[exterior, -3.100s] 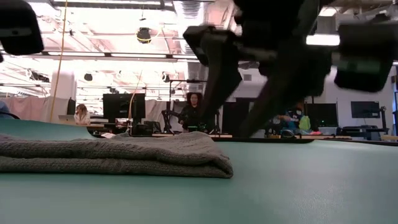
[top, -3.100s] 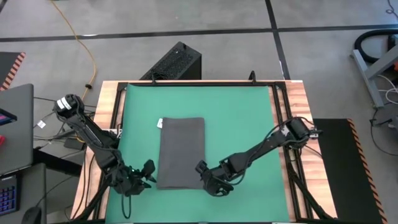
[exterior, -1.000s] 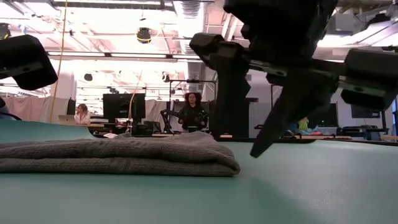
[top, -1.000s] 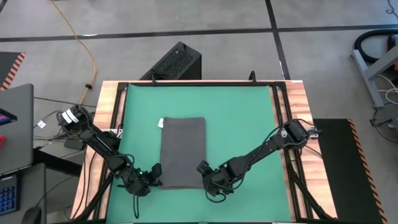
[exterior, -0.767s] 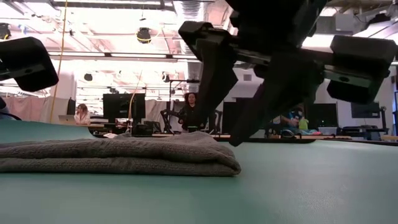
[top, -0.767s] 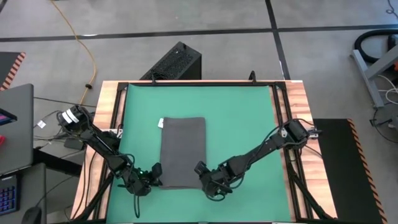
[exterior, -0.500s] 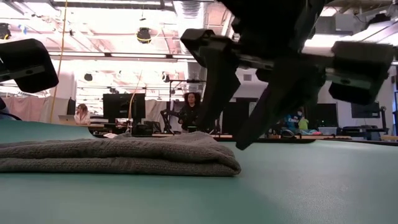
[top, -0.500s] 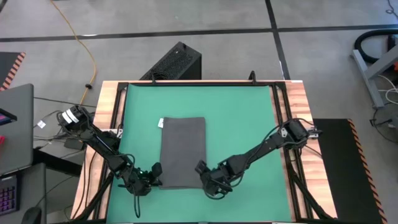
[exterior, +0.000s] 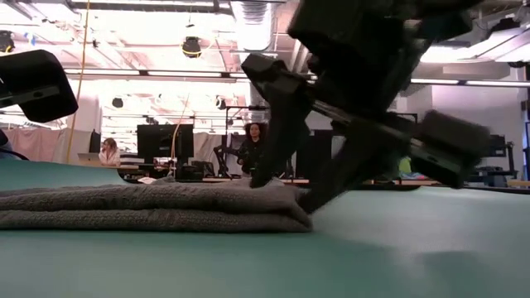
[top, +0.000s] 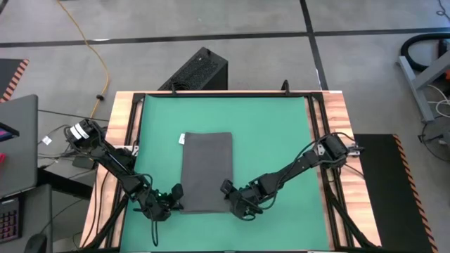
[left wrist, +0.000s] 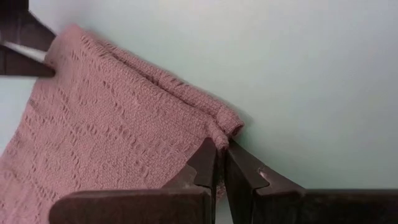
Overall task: Roll towel
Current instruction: Roll the gray towel
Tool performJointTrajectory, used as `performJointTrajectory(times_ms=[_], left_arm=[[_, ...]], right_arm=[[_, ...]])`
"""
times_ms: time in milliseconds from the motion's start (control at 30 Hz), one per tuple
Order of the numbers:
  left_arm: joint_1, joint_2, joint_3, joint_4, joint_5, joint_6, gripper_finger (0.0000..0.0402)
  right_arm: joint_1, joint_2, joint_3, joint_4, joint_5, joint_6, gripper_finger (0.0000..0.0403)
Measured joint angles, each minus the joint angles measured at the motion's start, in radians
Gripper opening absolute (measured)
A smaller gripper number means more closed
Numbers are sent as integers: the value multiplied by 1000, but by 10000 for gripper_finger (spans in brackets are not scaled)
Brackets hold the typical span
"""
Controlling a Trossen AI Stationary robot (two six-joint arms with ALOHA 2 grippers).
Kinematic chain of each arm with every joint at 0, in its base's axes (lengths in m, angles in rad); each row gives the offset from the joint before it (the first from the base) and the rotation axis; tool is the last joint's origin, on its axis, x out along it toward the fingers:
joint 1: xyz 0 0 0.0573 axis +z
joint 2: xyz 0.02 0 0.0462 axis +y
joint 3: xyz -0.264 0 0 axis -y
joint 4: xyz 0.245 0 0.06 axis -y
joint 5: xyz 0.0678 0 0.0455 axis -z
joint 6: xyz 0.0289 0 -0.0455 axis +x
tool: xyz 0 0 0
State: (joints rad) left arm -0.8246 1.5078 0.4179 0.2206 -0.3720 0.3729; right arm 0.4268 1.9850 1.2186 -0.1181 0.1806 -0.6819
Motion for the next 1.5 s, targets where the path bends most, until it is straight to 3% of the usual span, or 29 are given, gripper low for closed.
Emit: performJointTrajectory(times_ms=[300, 433, 600, 767, 1033, 1367, 1500], left_arm=[[6, 0, 0, 19, 0, -27, 5], [7, 0, -1, 82, -12, -34, 5], [23, 2, 6, 138, -61, -108, 2], [43, 2, 60, 133, -62, -241, 1], [43, 1, 129, 130, -48, -418, 0], [45, 0, 129, 129, -27, -791, 0], [46, 0, 129, 129, -22, -938, 0]], right_arm=[[13, 29, 3, 25, 1, -48, 196], [51, 32, 1, 25, 127, -45, 155], [80, 32, 0, 17, 136, 10, 85], [99, 26, 10, -42, 136, 162, 14], [102, 25, 109, -160, 126, 525, 11], [101, 23, 156, -235, -102, 931, 10], [101, 23, 156, -237, -143, 1060, 10]])
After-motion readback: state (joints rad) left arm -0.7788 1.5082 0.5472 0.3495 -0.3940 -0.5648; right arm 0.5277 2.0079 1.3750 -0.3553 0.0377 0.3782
